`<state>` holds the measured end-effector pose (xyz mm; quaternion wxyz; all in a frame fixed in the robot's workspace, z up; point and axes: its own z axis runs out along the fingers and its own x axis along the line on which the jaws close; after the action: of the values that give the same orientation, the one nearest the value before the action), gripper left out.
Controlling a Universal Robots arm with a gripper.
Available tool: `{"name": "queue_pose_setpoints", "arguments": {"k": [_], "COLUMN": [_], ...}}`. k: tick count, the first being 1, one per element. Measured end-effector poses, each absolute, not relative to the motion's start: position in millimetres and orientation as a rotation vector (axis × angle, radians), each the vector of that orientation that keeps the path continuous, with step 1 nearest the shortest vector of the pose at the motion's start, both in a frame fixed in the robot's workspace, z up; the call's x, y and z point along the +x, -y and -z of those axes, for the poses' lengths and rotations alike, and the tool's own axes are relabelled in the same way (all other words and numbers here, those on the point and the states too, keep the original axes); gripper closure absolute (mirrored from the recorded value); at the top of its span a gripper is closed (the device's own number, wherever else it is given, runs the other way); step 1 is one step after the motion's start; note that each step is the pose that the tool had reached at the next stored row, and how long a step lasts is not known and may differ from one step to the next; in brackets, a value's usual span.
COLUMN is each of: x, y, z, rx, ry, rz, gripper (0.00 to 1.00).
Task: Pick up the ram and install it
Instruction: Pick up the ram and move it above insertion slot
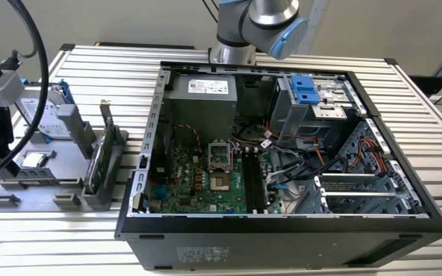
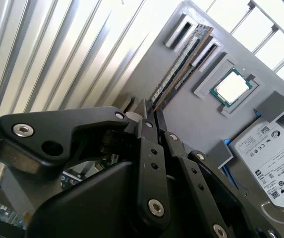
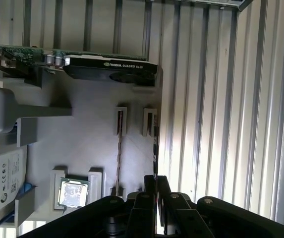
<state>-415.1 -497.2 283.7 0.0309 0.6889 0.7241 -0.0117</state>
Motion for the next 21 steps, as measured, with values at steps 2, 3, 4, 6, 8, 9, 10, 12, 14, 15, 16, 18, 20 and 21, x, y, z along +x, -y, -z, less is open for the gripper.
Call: {"name": "queue_pose_setpoints", "arguments": {"k": [2, 3, 4, 6, 8, 9, 10, 12, 14, 15, 16, 18, 20, 21], "x": [-415, -415, -415, -415, -415, -415, -415, -415, -415, -415, -415, -415, -415, -415], "y": [497, 497, 497, 497, 497, 497, 497, 497, 497, 497, 497, 497, 497, 497], "z": [-285, -285, -286, -287, -288, -288, -289, -290, -291, -292, -292, -293, -294, -295], "rx": [2.123, 2.123, 2.123, 2.123, 2.123, 2.123, 2.123, 2.123, 2.123, 2.123, 2.123, 2.123, 2.123, 2.123], "ry": [-2.231, -2.231, -2.231, -2.231, -2.231, -2.231, -2.231, -2.231, -2.231, -2.231, -2.231, -2.231, -2.231, -2.231], "rz": [0.036, 0.036, 0.036, 0.036, 0.036, 0.036, 0.036, 0.036, 0.036, 0.036, 0.036, 0.036, 0.036, 0.036], "gripper": [1.0, 1.0, 1.0, 1.0, 1.0, 1.0, 1.0, 1.0, 1.0, 1.0, 1.0, 1.0, 1.0, 1.0]}}
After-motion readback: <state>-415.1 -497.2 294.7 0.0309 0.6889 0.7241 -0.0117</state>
